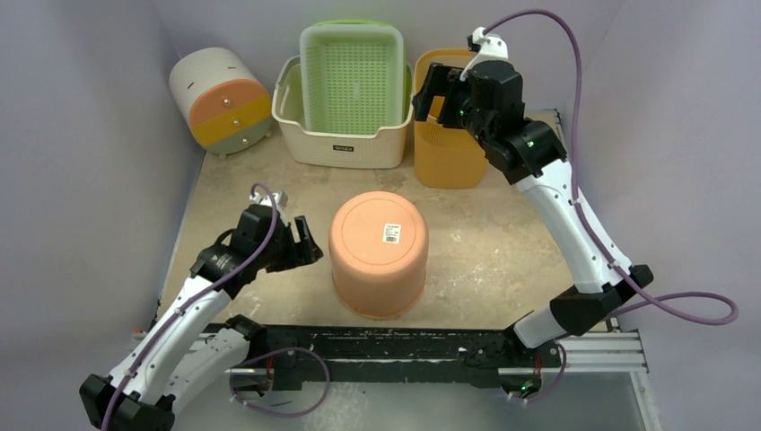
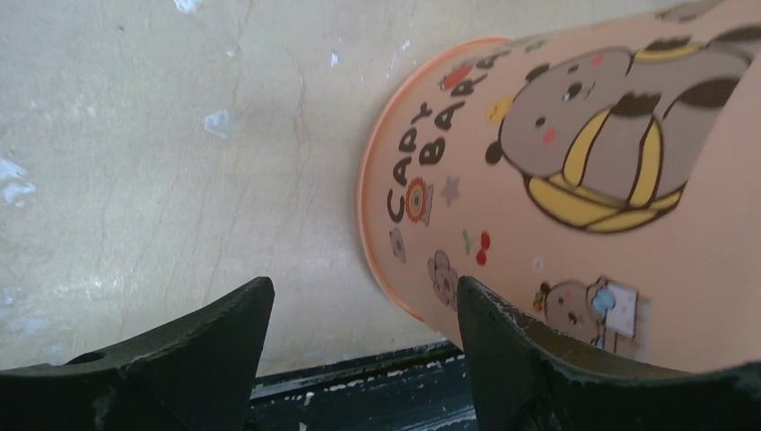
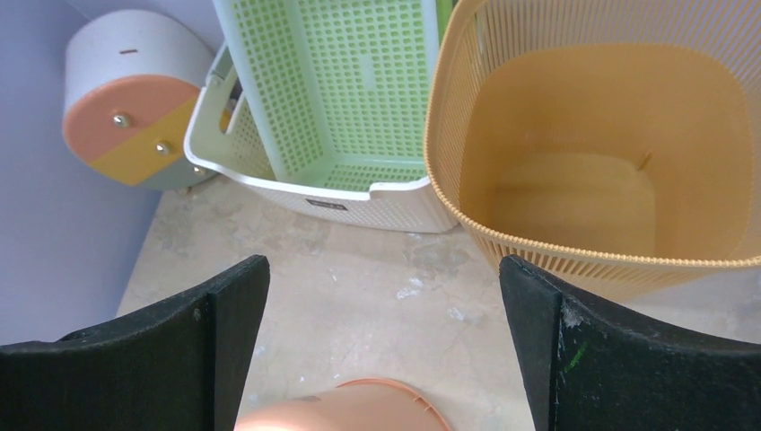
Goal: Turn the large container upside down
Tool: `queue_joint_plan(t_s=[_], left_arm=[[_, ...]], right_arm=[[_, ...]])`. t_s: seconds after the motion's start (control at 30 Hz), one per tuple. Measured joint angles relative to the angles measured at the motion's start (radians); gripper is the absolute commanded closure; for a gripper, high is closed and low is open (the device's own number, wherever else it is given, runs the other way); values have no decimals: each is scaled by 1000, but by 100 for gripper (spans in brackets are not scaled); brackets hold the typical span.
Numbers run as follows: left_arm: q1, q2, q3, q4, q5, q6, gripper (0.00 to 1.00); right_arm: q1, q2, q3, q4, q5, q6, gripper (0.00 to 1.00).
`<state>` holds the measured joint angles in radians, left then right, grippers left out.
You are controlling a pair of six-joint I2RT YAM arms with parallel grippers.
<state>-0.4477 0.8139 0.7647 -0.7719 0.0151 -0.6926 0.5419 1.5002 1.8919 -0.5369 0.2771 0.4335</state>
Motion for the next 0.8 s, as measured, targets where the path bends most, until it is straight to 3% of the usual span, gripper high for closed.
queue_joint_plan(t_s=[0.17, 0.43, 0.63, 0.8], left_arm=[[0, -50, -65, 3, 69, -1, 28], [-58, 98, -87, 190, 117, -26, 28], [-285, 279, -55, 399, 75, -105, 28], [-516, 576, 121, 551, 47, -131, 28]], right_arm=[[-14, 35, 15, -28, -7, -1, 0], [-87, 148, 236, -102, -44, -26, 0], [-210, 166, 324, -114, -114, -35, 0], [-326, 165, 317, -108, -165, -42, 0]])
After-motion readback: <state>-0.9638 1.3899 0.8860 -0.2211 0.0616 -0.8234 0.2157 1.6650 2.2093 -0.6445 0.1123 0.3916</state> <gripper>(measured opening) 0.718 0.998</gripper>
